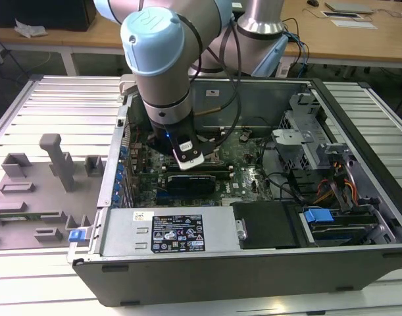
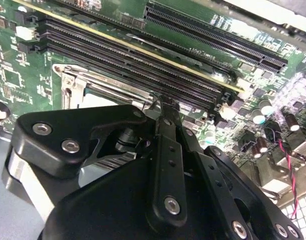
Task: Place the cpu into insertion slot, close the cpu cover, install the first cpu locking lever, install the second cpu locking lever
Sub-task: 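Install the second cpu locking lever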
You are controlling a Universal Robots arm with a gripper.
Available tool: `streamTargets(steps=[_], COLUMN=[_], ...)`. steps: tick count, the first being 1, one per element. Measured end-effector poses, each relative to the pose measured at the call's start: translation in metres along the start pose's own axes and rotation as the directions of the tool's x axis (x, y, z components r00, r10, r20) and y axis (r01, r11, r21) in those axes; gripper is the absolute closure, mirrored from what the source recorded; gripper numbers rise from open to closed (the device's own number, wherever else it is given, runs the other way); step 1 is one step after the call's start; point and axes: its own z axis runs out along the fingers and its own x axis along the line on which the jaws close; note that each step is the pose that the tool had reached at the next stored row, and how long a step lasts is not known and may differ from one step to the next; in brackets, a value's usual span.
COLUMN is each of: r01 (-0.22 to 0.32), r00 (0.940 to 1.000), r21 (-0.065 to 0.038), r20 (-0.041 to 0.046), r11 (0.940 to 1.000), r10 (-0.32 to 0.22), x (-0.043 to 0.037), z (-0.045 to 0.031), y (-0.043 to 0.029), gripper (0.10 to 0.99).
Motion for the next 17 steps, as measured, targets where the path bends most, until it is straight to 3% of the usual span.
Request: streamTargets(steps=[9,17], r01=[0.0,0.0], r00=[1.0,1.0], r21=[0.0,0.0], r20=[0.0,0.0003], r11=[1.0,1.0], r10=[0.0,0.0], x=[0.0009,0.0], z=[0.0041,-0.0039], y=[0.0,0.002], gripper=[0.98,0.98])
